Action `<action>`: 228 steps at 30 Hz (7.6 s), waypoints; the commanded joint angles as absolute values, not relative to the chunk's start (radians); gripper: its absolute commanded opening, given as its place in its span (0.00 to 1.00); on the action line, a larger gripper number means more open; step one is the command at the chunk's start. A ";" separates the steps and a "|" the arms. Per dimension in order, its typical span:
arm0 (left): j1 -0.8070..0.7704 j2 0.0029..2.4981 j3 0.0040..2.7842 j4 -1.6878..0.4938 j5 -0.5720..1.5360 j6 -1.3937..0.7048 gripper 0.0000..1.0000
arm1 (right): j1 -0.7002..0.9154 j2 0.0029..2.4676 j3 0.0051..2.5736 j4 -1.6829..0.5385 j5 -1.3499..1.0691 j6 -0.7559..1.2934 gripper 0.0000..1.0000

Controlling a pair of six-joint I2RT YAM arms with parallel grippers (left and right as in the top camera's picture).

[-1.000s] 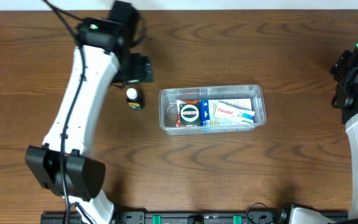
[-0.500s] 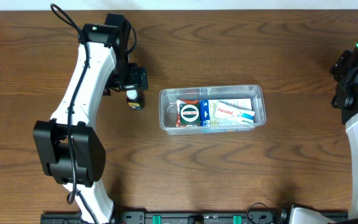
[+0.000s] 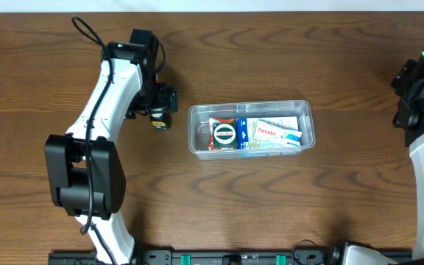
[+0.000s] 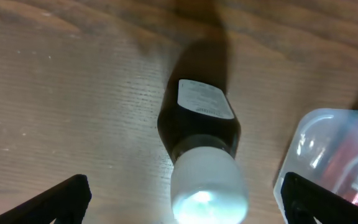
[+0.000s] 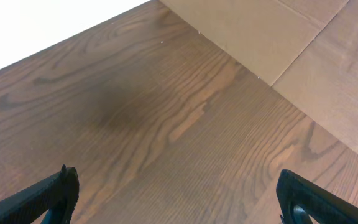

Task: Pack container
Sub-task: 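Move the left gripper to the dark bottle and grasp its body, then lift the bottle and carry it over the container's left end, then lower the bottle upright into the container's left corner and release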

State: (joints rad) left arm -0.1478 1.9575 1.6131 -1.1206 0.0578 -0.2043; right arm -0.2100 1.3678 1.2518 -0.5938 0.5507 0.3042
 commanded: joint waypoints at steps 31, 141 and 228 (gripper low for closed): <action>-0.148 1.979 1.584 -1.108 0.068 -0.203 0.19 | -0.216 1.371 1.252 -0.595 0.564 0.318 0.99; -0.522 2.023 1.771 -1.274 -0.001 0.685 0.14 | -0.216 1.371 1.252 -0.595 0.564 0.318 0.99; -0.517 2.025 1.693 -1.174 0.033 0.677 0.88 | -0.216 1.371 1.252 -0.595 0.564 0.318 0.99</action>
State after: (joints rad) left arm -0.5056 2.0251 1.6787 -1.1698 0.0452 0.6785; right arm -0.2100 1.3678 1.2518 -0.5941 0.5507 0.3042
